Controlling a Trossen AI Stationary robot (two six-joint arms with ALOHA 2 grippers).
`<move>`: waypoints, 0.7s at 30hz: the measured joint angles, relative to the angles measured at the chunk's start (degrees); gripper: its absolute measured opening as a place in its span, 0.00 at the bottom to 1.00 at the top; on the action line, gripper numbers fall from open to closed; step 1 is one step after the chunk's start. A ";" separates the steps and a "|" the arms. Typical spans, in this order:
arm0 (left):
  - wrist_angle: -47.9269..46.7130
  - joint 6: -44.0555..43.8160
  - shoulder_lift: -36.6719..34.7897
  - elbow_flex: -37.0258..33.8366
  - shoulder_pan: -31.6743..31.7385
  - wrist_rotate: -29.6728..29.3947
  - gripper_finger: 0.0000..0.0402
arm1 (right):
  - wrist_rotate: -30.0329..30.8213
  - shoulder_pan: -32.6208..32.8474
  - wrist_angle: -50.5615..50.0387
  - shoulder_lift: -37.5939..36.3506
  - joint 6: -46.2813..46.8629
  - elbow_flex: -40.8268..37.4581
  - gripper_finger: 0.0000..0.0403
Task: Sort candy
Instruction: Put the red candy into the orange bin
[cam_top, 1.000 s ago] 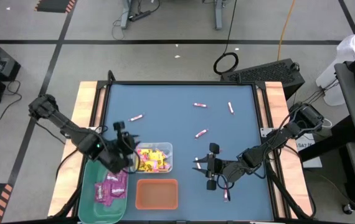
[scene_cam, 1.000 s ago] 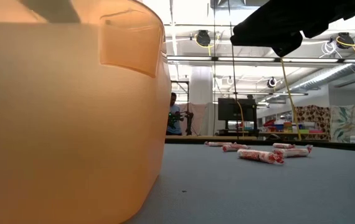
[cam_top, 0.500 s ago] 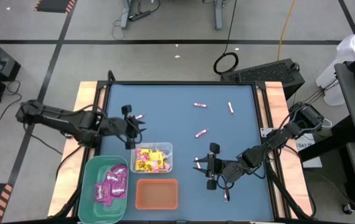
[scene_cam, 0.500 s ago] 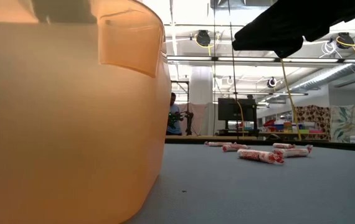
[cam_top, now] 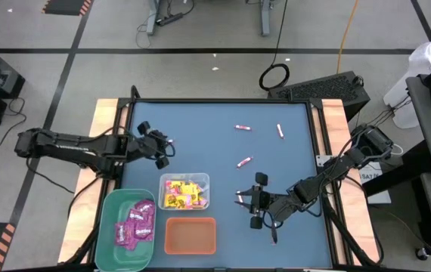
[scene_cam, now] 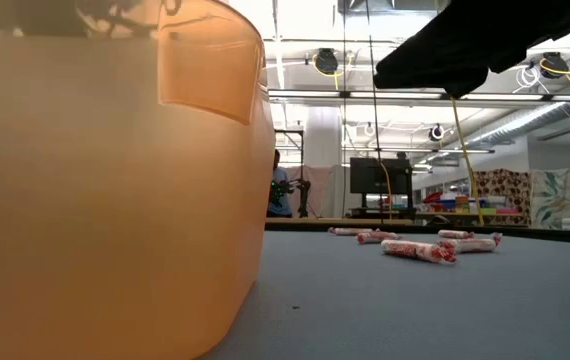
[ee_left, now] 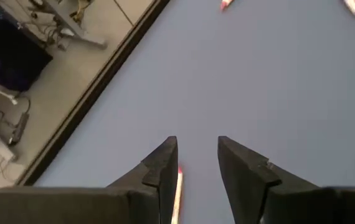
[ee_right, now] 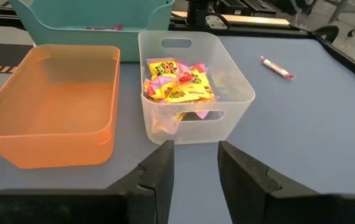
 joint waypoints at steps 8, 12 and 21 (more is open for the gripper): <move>2.11 -11.03 -0.88 -4.81 2.23 -2.17 0.30 | 0.02 0.00 -0.89 0.00 1.25 -0.01 0.28; 1.93 -15.02 -0.88 -7.70 3.67 -4.32 0.30 | 0.04 -0.42 -0.91 0.02 1.28 -0.01 0.28; 17.71 -13.92 -0.84 -18.23 5.76 3.11 0.30 | 0.10 -1.25 -0.61 0.00 2.11 -0.01 0.28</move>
